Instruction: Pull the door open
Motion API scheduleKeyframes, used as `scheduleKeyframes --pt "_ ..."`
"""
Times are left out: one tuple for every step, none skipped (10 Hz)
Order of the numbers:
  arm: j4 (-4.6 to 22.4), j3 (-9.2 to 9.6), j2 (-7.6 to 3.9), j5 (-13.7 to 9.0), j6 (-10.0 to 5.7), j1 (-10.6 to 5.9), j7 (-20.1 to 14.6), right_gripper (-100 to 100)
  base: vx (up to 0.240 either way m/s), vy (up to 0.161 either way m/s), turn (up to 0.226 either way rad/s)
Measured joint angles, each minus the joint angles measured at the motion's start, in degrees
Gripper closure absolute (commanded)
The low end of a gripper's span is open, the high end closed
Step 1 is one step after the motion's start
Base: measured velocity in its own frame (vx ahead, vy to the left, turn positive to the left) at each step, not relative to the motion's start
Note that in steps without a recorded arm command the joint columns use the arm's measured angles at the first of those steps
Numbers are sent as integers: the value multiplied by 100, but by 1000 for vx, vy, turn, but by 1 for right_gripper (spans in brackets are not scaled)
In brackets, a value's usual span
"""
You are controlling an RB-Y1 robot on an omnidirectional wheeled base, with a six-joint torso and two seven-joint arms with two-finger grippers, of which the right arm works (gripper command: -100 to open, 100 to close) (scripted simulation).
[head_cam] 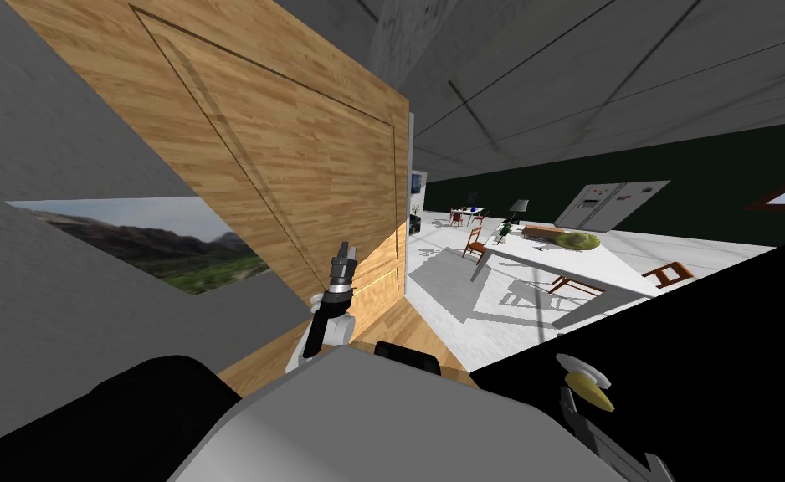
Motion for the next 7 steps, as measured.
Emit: scheduleKeyframes --pt "124 -14 -36 46 56 -94 -96 -100 160 -86 -93" --pt "225 -28 -50 92 115 -196 -160 -100 67 -33 -5" --pt "236 -31 -52 97 128 -208 -170 100 -5 5 23" --pt "222 -24 -47 98 122 -207 -165 100 -23 14 5" --pt "224 -26 -52 95 125 -206 -163 100 -20 10 3" --pt "224 -20 -49 97 131 -205 -157 100 -12 7 2" --pt "224 -14 -44 99 136 -203 -154 100 -6 4 -1"
